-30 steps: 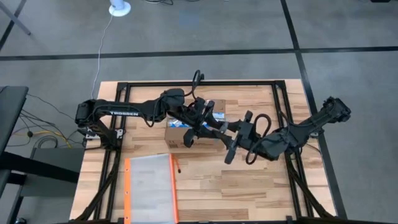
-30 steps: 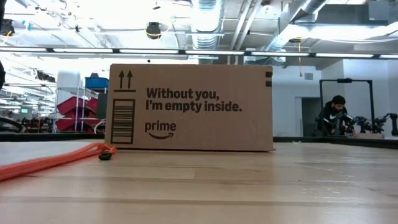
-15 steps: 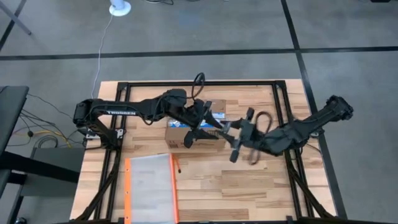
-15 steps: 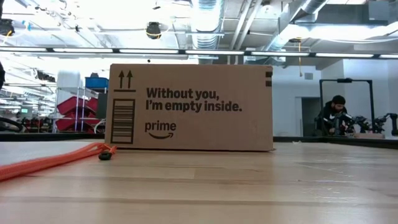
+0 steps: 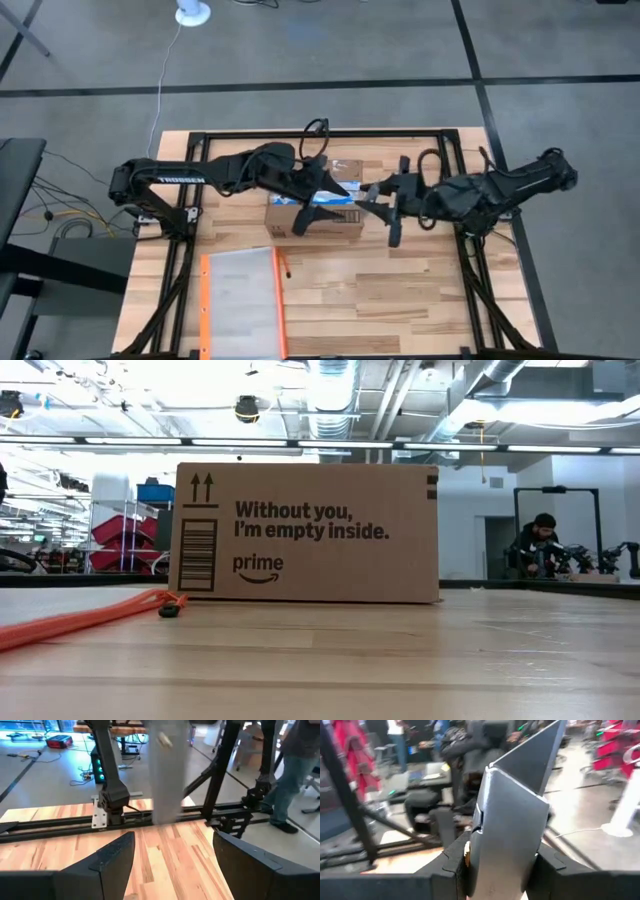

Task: Unpack boxes
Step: Open the cardboard box with the silver cutter

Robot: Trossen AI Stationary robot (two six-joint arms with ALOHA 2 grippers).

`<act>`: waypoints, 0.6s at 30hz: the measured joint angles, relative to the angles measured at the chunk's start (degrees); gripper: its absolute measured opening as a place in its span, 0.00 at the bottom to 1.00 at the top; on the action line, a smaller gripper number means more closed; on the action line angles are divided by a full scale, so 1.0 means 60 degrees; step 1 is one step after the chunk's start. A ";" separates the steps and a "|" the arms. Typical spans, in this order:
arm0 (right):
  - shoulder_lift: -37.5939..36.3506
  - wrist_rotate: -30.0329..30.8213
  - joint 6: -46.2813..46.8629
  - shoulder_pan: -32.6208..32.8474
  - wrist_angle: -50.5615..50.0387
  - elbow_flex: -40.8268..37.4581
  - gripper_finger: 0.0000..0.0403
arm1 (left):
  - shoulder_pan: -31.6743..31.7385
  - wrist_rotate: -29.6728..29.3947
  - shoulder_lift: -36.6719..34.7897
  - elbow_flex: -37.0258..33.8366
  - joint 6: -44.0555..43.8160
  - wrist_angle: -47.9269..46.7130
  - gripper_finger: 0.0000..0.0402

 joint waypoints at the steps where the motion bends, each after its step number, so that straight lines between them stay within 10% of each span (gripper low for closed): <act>1: 0.0013 -0.0311 -0.0016 -0.0154 0.0074 0.0000 0.30 | 0.0000 -0.0013 0.0031 0.0000 -0.0073 0.0034 0.63; 18: 0.0520 -0.3866 -0.0843 -0.1473 0.1204 0.0011 0.30 | -0.0073 0.0110 0.0212 -0.0004 -0.0736 0.1256 0.63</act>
